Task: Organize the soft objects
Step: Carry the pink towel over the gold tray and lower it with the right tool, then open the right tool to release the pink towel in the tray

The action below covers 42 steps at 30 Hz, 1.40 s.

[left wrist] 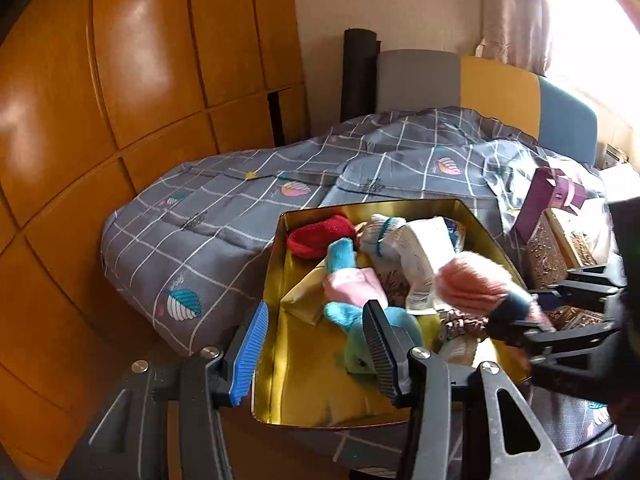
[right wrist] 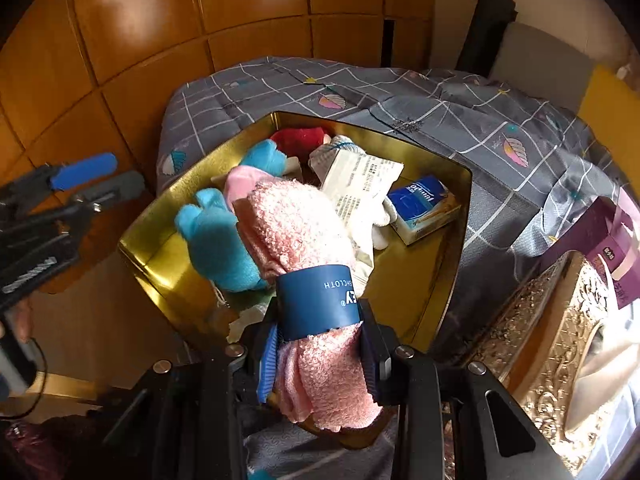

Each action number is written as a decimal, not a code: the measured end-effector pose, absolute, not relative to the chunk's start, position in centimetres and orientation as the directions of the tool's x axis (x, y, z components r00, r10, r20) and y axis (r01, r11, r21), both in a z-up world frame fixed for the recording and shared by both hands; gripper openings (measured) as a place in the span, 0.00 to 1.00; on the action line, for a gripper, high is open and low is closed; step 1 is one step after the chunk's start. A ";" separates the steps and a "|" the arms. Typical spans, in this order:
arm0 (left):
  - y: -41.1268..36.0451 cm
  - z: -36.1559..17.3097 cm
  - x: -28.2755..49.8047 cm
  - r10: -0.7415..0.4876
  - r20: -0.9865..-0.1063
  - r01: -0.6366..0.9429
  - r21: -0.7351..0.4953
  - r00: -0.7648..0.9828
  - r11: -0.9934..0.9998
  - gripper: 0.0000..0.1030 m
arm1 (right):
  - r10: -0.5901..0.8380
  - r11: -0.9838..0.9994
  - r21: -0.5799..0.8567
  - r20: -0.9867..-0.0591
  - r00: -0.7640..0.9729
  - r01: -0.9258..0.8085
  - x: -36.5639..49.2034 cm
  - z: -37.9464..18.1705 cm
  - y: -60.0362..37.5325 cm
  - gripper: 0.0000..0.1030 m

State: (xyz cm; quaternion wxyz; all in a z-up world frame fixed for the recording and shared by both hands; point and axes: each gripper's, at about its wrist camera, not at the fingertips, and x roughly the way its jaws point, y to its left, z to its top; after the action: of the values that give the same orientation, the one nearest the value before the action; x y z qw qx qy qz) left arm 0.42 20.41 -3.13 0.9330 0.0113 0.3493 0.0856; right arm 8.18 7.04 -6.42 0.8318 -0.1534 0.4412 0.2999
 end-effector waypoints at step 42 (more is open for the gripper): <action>18.8 -2.7 0.9 0.163 -0.642 -0.136 0.092 0.749 0.986 0.49 | 0.211 0.831 -0.173 -0.782 0.587 -0.529 7.8 -7.5 7.4 0.57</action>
State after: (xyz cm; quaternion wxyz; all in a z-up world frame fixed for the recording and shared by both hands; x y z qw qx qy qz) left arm 0.88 18.81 -2.74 0.9351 0.0194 0.3448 0.0801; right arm 7.80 7.40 -7.48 0.8684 -0.1982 0.4016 0.2131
